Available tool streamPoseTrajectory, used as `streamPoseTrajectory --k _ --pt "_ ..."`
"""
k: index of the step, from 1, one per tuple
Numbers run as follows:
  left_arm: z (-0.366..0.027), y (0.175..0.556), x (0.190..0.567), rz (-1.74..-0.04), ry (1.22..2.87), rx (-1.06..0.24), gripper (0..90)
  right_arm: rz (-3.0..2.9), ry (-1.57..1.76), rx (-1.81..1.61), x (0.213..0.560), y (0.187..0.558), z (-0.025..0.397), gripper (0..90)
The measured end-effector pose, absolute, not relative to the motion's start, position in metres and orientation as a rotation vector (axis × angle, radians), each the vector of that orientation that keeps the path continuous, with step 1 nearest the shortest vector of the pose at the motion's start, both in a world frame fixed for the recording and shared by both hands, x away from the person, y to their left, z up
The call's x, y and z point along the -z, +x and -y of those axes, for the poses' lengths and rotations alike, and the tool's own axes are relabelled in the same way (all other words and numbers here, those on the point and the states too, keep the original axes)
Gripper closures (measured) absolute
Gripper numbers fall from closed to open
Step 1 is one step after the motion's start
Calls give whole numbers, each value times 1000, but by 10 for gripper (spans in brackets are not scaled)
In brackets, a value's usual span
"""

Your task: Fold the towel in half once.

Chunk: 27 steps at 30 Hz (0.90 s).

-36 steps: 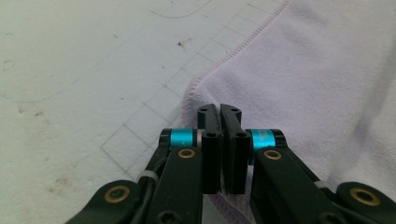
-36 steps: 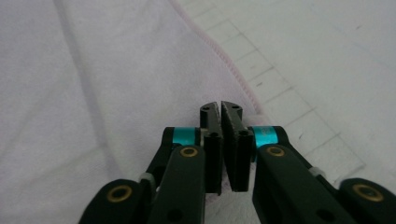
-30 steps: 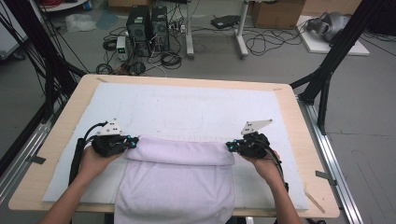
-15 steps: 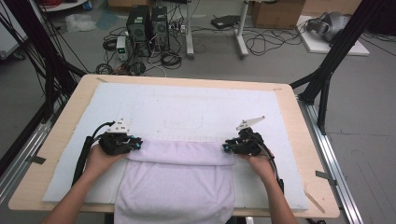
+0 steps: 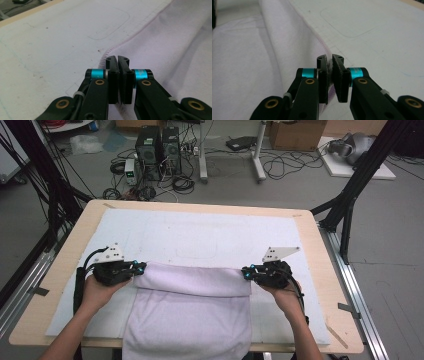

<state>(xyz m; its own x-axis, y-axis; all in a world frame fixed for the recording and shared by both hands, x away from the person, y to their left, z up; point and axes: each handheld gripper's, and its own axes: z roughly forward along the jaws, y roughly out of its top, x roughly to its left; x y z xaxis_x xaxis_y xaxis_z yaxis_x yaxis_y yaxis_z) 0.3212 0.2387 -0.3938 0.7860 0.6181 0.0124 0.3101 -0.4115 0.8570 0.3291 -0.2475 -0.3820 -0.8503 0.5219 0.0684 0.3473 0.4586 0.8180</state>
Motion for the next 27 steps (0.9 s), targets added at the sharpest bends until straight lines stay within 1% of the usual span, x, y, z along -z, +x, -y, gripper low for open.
streamPoseTrajectory --k 4,11,14,18,21,23,27 --pt "-243 307 399 -682 2042 -420 865 -2517 738 -1330 382 321 249 834" --pt "-243 278 421 -631 2117 -385 849 -2587 690 -1340 401 301 247 820" --pt "-244 268 428 -618 2145 -368 813 -2599 685 -1323 407 293 249 815" --pt "-244 259 428 -598 2153 -355 851 -2611 679 -1334 410 287 249 813" --pt "-243 256 423 -582 2150 -366 861 -2598 682 -1337 407 283 251 796" --pt "-242 259 422 -589 2147 -365 855 -2589 676 -1307 405 284 251 742" --pt "-233 270 423 -599 2137 -353 831 -2590 672 -1300 404 290 249 745"
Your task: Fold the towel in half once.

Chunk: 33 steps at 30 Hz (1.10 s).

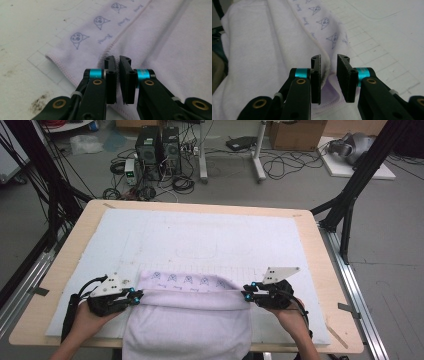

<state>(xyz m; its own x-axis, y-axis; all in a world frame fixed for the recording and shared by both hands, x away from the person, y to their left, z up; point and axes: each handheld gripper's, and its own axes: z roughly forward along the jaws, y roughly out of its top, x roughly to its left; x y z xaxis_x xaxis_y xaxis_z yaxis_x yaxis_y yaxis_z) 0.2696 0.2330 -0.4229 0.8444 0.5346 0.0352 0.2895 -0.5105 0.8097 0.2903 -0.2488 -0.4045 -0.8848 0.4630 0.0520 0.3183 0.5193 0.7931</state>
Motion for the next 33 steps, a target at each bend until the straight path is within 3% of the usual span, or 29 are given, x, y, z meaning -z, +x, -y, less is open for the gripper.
streamPoseTrajectory --k 7,11,15,17,21,33 --pt "-223 275 419 -570 2137 -347 857 -2611 675 -1303 403 294 251 762" --pt "-227 274 422 -581 2147 -347 857 -2656 730 -1290 412 297 250 631" --pt "-231 275 426 -608 2156 -339 837 -2712 787 -1261 424 301 246 596" --pt "-232 276 428 -610 2166 -330 847 -2740 802 -1236 429 301 245 647" --pt "-232 275 431 -612 2176 -328 871 -2791 769 -1177 434 301 242 851" --pt "-249 233 398 -549 2079 -374 874 -2637 628 -1408 393 267 257 871"
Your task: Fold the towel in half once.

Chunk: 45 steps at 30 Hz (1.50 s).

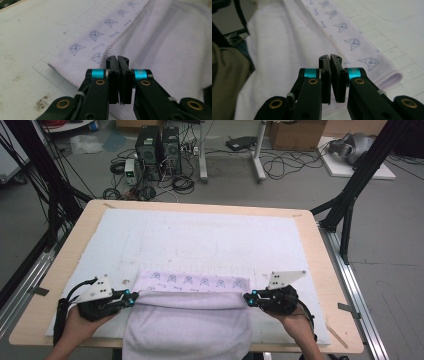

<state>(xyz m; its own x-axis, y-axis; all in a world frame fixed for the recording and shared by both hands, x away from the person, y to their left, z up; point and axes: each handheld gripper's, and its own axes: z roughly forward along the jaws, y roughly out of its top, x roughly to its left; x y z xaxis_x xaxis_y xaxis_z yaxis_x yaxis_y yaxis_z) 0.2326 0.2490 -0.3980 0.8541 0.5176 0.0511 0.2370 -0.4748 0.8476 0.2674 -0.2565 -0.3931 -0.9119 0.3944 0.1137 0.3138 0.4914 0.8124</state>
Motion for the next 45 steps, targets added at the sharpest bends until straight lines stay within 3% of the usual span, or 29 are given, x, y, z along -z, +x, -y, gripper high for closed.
streamPoseTrajectory --k 4,6,8,14,19,23,27,30,31,32,34,40,45 --pt "-255 210 399 -495 2099 -322 827 -2653 559 -1517 391 237 265 856" --pt "-255 206 402 -485 2110 -321 676 -2650 536 -1575 392 229 270 790" --pt "-254 209 402 -498 2109 -320 582 -2647 560 -1578 393 231 273 756" --pt "-245 240 404 -549 2087 -350 561 -2609 665 -1505 397 260 268 671" --pt "-239 282 414 -661 2093 -374 559 -2592 769 -1395 410 295 259 551" --pt "-236 309 426 -749 2120 -363 476 -2614 841 -1289 421 314 254 456" --pt "-233 324 439 -831 2171 -333 395 -2664 884 -1187 435 324 251 427" --pt "-233 322 443 -813 2170 -288 475 -2711 875 -1151 440 326 247 489" --pt "-233 321 442 -785 2178 -274 648 -2704 844 -1141 440 325 246 591" --pt "-232 320 441 -771 2184 -281 728 -2729 815 -1170 440 325 246 695" --pt "-230 319 439 -758 2201 -287 818 -2768 769 -1190 441 326 244 820" --pt "-228 330 436 -809 2158 -347 842 -2762 779 -1181 437 338 245 850" --pt "-224 365 425 -859 2120 -371 848 -2687 821 -1151 426 370 248 857"
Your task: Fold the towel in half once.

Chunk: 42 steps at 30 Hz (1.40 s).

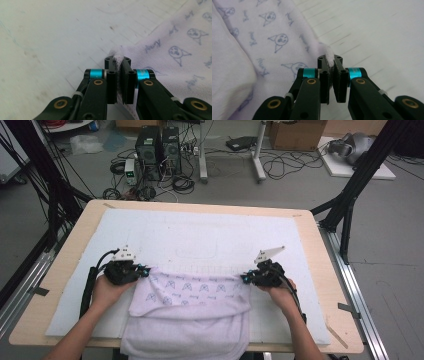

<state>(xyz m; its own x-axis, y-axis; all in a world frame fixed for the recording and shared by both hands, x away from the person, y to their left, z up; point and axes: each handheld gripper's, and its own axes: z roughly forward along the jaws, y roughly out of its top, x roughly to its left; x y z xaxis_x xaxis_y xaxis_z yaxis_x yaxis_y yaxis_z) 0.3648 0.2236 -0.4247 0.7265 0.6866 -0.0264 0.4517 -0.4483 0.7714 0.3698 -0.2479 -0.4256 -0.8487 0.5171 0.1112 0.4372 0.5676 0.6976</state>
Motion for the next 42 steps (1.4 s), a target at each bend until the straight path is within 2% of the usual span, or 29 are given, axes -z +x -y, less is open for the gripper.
streamPoseTrajectory --k 9,12,15,16,18,20,22,25,34,36,40,42 --pt "-217 441 369 -933 2047 -495 849 -2487 962 -1175 377 446 259 860" --pt "-212 458 342 -914 2024 -550 849 -2469 953 -1108 354 463 257 860" --pt "-210 470 329 -907 2010 -589 843 -2412 965 -1144 337 473 261 851" --pt "-210 472 331 -923 2012 -608 818 -2400 968 -1165 337 476 263 819" --pt "-210 475 339 -953 2037 -585 684 -2389 1010 -1139 341 478 262 660" --pt "-214 471 351 -962 2053 -563 620 -2415 1060 -1129 353 478 263 627" --pt "-219 464 364 -947 2060 -524 611 -2462 1082 -1093 363 474 261 572" --pt "-223 453 378 -923 2055 -451 572 -2494 1031 -1106 377 460 258 570" --pt "-216 405 406 -765 2109 -280 444 -2633 997 -1144 414 435 243 462" --pt "-213 393 411 -716 2121 -257 435 -2638 995 -1123 420 433 240 464" --pt "-211 381 420 -670 2166 -237 419 -2640 989 -1102 429 429 241 536" --pt "-209 381 424 -667 2201 -246 415 -2653 994 -1114 432 427 243 614"
